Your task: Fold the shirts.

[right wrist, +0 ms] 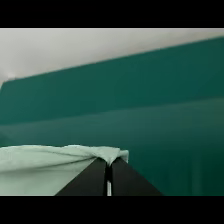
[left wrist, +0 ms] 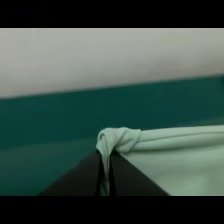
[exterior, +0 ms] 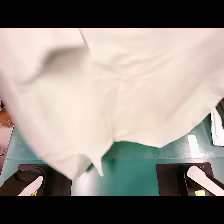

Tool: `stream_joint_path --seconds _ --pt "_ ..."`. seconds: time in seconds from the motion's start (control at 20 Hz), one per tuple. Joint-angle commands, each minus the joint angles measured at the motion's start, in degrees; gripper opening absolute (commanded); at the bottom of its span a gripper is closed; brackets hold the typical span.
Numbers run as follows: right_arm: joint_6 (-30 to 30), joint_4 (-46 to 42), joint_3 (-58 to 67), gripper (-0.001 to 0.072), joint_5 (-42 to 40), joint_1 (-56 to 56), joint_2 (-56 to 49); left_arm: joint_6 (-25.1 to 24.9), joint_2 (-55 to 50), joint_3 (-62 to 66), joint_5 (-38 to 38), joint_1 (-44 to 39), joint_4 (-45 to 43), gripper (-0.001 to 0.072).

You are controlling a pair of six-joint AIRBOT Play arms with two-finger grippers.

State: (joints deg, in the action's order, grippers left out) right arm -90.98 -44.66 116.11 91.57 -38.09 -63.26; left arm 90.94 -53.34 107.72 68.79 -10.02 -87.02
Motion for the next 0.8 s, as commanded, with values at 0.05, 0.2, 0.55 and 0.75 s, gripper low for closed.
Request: stream_joint_path --seconds 0.05,0.2,0.55,0.75 --pt "-2.0 -18.2 -9.6 0.0015 7.6 14.2 -7.3 -1.7 -12.9 -9.0 8.3 0.1 0.0 0.0034" --pt "-1.9 -28.2 -14.2 0.0014 2.1 25.3 -13.7 -3.0 -21.5 -12.0 6.2 0.1 -0.1 0.0034" --pt "-2.0 -32.8 -15.4 0.0014 -20.3 33.2 -26.5 -4.4 -32.9 -11.9 -11.6 0.1 -8.7 0.0034" --pt "-2.1 -33.2 -15.4 0.0014 -27.8 33.1 -28.9 -4.4 -34.5 -12.0 -22.0 0.1 -9.5 0.0034"
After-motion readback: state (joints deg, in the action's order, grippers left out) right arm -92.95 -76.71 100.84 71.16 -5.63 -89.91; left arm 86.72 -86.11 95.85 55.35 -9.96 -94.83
